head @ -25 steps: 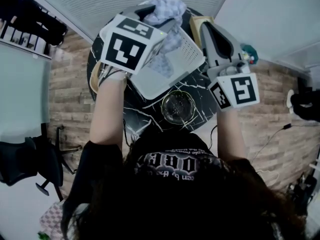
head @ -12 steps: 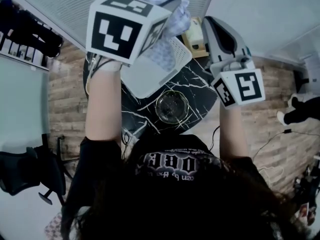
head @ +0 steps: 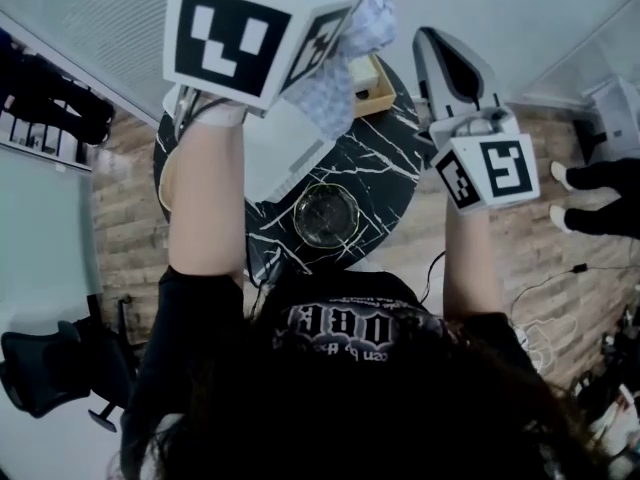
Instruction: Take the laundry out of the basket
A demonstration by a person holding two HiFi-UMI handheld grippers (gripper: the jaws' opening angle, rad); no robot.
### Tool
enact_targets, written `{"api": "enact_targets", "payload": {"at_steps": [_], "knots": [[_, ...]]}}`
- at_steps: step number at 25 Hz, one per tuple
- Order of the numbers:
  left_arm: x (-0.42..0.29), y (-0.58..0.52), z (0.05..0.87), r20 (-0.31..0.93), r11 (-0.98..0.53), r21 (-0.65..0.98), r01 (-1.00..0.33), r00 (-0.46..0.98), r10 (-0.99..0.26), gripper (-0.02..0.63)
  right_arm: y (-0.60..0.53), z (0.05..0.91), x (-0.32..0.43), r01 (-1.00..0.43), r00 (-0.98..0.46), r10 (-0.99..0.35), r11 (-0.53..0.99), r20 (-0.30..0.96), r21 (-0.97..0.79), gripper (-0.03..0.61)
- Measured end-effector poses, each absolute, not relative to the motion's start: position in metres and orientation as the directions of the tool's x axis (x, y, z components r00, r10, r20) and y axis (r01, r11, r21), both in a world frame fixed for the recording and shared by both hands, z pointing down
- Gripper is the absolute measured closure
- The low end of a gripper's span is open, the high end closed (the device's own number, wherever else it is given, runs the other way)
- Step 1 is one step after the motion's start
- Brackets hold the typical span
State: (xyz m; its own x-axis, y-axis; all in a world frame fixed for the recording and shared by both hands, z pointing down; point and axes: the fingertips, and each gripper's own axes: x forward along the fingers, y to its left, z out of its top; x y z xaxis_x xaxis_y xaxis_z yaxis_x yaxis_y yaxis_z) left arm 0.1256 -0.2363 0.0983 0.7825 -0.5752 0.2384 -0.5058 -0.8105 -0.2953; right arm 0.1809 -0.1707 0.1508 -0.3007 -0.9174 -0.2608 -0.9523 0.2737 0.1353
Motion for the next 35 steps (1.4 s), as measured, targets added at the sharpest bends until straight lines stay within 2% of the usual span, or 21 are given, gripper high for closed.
{"api": "enact_targets", "payload": {"at_steps": [8,19,27,35], "knots": [[0.179,-0.208,0.074,0.195,-0.842,-0.311,-0.441,0.837,-0.511,0.388,-0.142,0.141,0.231,-0.975,-0.211,-0.936,0.18,-0.28,0.133,0.551],[0.248,-0.166,0.111,0.217,-0.91,-0.254,-0.329,0.897,-0.385,0.387,-0.098,0.15,0.298,-0.993,-0.074,-0.959,0.045,-0.272,0.112,0.551],[0.266,-0.144,0.168,0.231,-0.935,-0.199,-0.294,0.913,-0.336,0.387,-0.075,0.167,0.32,-0.996,-0.016,-0.97,-0.006,-0.243,0.091,0.551],[0.262,-0.136,0.21,0.199,-0.925,-0.179,-0.335,0.909,-0.367,0.387,-0.074,0.191,0.316,-0.998,-0.006,-0.977,-0.007,-0.215,0.061,0.551]]}}
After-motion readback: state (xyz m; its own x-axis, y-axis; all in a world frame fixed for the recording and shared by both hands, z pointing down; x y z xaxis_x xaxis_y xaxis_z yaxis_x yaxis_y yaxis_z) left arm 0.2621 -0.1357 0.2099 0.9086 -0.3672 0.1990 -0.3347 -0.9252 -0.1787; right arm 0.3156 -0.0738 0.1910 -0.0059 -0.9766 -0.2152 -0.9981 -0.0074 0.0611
